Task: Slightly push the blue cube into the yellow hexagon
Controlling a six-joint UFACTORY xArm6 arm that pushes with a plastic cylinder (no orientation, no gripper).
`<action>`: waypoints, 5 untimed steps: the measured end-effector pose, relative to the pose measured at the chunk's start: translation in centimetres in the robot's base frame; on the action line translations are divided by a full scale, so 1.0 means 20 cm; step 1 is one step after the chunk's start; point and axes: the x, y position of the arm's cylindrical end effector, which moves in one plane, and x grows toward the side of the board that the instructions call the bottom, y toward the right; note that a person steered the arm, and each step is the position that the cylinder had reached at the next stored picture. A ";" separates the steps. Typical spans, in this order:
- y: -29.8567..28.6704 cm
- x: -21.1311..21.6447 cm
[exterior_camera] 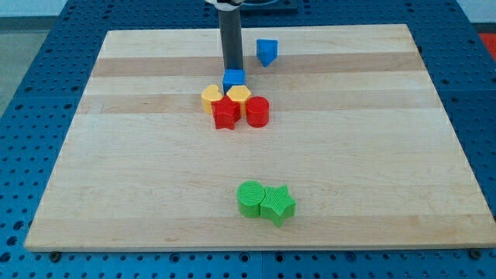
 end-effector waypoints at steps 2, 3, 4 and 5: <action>0.00 0.04; 0.00 0.04; 0.00 0.04; 0.00 0.04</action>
